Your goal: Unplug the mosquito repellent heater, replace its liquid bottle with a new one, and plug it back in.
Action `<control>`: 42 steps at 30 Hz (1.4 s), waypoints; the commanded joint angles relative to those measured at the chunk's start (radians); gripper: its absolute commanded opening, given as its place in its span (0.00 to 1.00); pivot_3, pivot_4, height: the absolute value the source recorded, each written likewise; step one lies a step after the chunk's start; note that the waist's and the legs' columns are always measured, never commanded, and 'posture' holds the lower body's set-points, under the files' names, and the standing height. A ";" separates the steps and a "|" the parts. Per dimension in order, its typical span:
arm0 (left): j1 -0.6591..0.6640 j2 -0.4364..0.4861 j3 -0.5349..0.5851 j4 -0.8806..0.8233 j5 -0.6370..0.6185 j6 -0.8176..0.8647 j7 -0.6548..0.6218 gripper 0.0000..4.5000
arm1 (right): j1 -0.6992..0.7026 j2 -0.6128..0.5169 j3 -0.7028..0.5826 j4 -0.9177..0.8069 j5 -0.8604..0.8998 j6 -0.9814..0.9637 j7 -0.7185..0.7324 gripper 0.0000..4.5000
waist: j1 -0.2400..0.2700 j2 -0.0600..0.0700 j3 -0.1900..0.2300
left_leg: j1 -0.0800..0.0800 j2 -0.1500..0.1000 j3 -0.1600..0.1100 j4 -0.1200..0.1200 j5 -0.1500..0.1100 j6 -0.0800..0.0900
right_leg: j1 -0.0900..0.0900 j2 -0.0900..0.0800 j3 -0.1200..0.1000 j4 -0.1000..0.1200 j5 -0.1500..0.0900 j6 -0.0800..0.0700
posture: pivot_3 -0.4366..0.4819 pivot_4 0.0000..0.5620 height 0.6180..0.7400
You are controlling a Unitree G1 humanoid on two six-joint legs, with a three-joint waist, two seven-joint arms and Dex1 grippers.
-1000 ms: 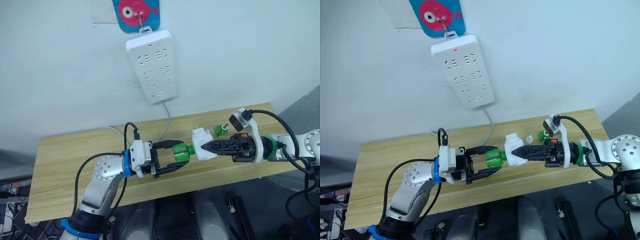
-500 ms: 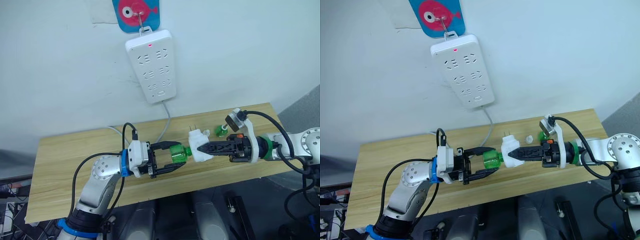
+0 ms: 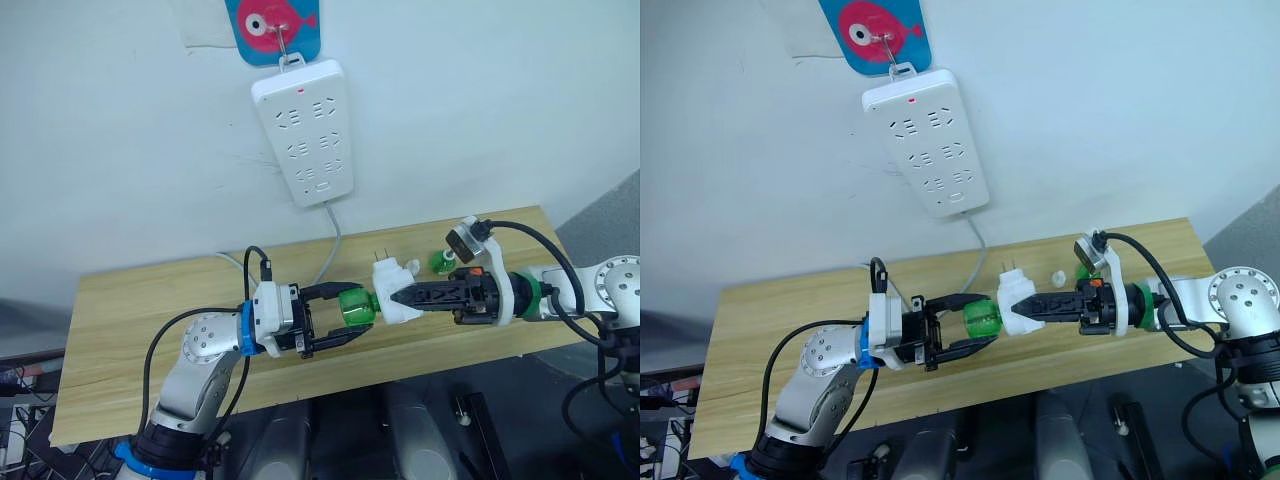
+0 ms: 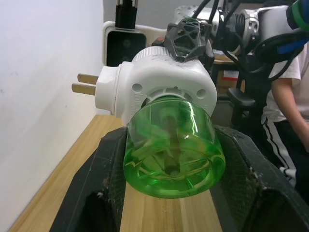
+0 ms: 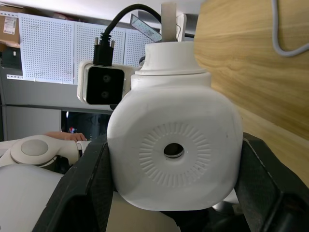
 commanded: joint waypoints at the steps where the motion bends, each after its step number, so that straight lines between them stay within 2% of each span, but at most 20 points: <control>1: -0.013 -0.018 -0.070 -0.031 0.018 -0.007 -0.011 0.50 | -0.016 0.052 0.037 -0.078 0.053 -0.001 0.022 0.66 | 0.000 0.000 0.000 | 0.000 0.000 0.000 0.000 0.000 0.000 | 0.000 0.000 0.000 0.000 0.000 0.000 | 0.39 0.59 1.00; 6: -0.016 -0.020 -0.063 -0.019 0.021 -0.009 -0.013 0.50 | -0.021 0.056 0.039 -0.086 0.053 -0.001 0.032 0.66 | 0.000 0.000 0.000 | 0.000 0.000 0.000 0.000 0.000 0.000 | 0.000 0.000 0.000 0.000 0.000 0.000 | 0.39 0.60 1.00; 10: -0.017 -0.019 -0.055 -0.010 0.023 -0.009 -0.006 0.50 | -0.014 0.040 0.036 -0.088 0.053 0.007 0.055 0.95 | 0.000 0.000 0.000 | 0.000 0.000 0.000 0.000 0.000 0.000 | 0.000 0.000 0.000 0.000 0.000 0.000 | 0.39 0.60 1.00; 11: -0.018 -0.019 -0.055 -0.006 0.023 -0.010 -0.005 0.50 | -0.013 0.038 0.036 -0.089 0.053 0.007 0.058 0.99 | 0.000 0.000 0.000 | 0.000 0.000 0.000 0.000 0.000 0.000 | 0.000 0.000 0.000 0.000 0.000 0.000 | 0.39 0.60 1.00; 26: -0.043 -0.016 -0.050 0.018 0.016 -0.008 0.011 0.50 | 0.006 0.045 0.049 -0.094 0.053 -0.009 0.057 0.99 | 0.000 0.000 0.000 | 0.000 0.000 0.000 0.000 0.000 0.000 | 0.000 0.000 0.000 0.001 0.000 0.000 | 0.39 0.62 1.00; 34: -0.034 0.004 -0.051 0.017 0.016 -0.010 0.004 0.50 | -0.045 -0.014 0.086 -0.054 0.053 0.054 0.118 0.99 | 0.000 0.000 0.000 | 0.000 0.000 0.000 0.000 0.000 0.000 | 0.000 0.000 0.000 0.000 0.000 0.000 | 0.40 0.62 1.00; 42: -0.040 -0.010 -0.036 0.018 0.007 0.007 0.036 0.50 | -0.055 -0.026 0.103 -0.057 0.053 0.052 0.127 0.99 | 0.000 0.000 0.000 | 0.000 0.000 0.000 0.000 0.000 0.000 | 0.000 0.000 0.000 0.000 0.000 0.000 | 0.40 0.62 1.00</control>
